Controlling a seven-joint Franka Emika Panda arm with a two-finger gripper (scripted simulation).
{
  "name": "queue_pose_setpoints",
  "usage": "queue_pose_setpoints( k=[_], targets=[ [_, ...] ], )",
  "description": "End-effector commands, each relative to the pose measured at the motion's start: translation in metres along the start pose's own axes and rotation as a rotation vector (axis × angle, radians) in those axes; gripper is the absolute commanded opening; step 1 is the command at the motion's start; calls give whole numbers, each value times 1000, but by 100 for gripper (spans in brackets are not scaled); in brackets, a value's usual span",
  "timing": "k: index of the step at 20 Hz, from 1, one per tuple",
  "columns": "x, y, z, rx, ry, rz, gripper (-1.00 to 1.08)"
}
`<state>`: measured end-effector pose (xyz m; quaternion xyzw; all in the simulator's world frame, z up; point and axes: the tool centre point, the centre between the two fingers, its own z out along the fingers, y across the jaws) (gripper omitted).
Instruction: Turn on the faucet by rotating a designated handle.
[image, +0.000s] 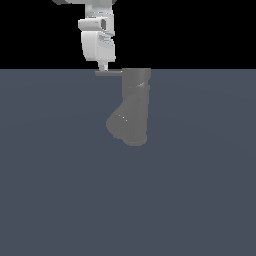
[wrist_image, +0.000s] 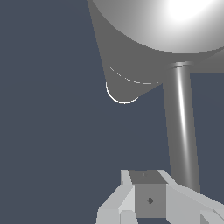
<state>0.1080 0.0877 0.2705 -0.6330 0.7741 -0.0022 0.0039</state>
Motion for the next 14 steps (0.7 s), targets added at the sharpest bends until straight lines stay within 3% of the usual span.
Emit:
queue_pose_setpoints(
  k=[1,14],
  targets=[
    [2,10,0,-9,3,0,-100],
    [4,45,0,-9,3,1,-100]
  ],
)
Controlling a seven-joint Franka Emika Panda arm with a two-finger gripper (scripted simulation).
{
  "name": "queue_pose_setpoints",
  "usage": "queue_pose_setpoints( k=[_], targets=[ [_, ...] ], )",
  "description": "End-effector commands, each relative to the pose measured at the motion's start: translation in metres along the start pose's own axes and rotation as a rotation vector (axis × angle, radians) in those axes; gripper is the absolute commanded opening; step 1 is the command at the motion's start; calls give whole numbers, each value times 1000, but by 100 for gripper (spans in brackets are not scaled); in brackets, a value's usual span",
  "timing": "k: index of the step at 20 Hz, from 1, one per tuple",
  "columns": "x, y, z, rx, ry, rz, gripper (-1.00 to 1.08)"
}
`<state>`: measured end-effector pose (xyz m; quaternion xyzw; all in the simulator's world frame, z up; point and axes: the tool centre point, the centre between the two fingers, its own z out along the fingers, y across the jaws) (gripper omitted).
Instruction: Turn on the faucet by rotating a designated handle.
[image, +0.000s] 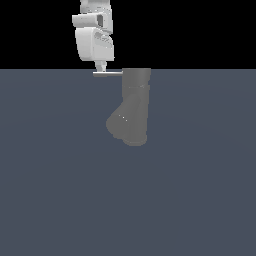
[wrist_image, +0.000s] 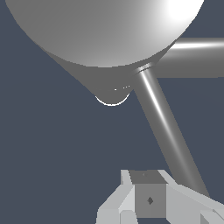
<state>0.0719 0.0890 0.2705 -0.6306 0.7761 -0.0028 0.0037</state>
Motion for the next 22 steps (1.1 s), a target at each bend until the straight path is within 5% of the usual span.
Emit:
queue_pose_setpoints(
  k=[1,22],
  targets=[
    [-2,12,0,-9,2,-5,-100],
    [30,54,0,-4,1,-3,-100]
  ],
)
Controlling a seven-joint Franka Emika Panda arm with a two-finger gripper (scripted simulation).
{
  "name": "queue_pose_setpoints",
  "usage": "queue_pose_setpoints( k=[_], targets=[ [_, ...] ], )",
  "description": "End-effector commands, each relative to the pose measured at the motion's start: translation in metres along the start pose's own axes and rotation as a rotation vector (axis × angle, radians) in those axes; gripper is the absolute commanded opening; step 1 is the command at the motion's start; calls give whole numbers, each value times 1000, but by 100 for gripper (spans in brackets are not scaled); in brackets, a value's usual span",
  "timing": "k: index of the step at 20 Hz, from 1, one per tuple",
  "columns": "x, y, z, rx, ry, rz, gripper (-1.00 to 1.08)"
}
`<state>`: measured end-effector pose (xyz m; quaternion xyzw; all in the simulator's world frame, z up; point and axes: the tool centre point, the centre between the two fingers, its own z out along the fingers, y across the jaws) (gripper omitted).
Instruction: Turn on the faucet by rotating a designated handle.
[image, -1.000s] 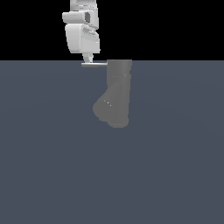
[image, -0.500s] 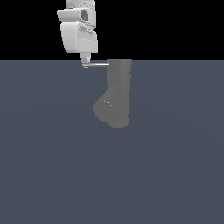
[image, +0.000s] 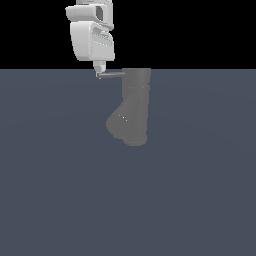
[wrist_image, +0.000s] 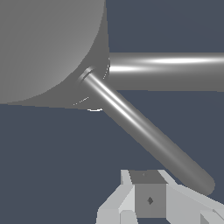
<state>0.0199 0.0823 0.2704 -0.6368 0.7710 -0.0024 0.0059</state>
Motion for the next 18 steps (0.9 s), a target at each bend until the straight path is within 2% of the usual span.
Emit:
queue_pose_setpoints(
  k=[1,18],
  targets=[
    [15,7,0,-7,5,13,-100],
    [55,49,-1,-11,6,11,-100]
  ],
)
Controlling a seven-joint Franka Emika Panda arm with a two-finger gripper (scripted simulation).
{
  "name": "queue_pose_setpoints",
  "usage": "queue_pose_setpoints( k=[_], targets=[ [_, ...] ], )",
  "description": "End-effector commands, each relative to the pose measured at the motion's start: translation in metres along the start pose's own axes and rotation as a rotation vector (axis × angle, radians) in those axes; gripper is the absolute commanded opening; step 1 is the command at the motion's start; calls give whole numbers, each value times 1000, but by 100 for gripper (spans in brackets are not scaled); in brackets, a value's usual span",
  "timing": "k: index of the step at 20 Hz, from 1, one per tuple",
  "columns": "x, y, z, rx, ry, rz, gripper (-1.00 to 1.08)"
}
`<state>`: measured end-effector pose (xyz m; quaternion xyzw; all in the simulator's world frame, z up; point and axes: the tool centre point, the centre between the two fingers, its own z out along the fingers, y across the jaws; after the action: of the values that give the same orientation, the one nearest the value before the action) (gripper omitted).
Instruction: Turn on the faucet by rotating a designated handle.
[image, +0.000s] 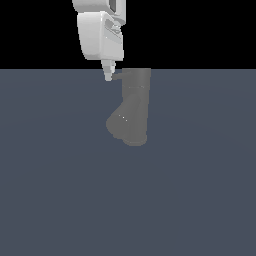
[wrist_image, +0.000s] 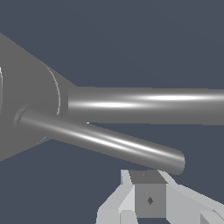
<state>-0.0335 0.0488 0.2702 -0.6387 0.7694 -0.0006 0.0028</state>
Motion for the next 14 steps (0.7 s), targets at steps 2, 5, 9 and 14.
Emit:
queue_pose_setpoints(
  k=[2,5,9,14],
  targets=[
    [6,0,0,0,1,1,-100],
    [26,-1,0,-1,2,3,-100],
    [52,-1,0,-2,2,7,-100],
    [86,-2,-1,-3,3,12,-100]
  ],
)
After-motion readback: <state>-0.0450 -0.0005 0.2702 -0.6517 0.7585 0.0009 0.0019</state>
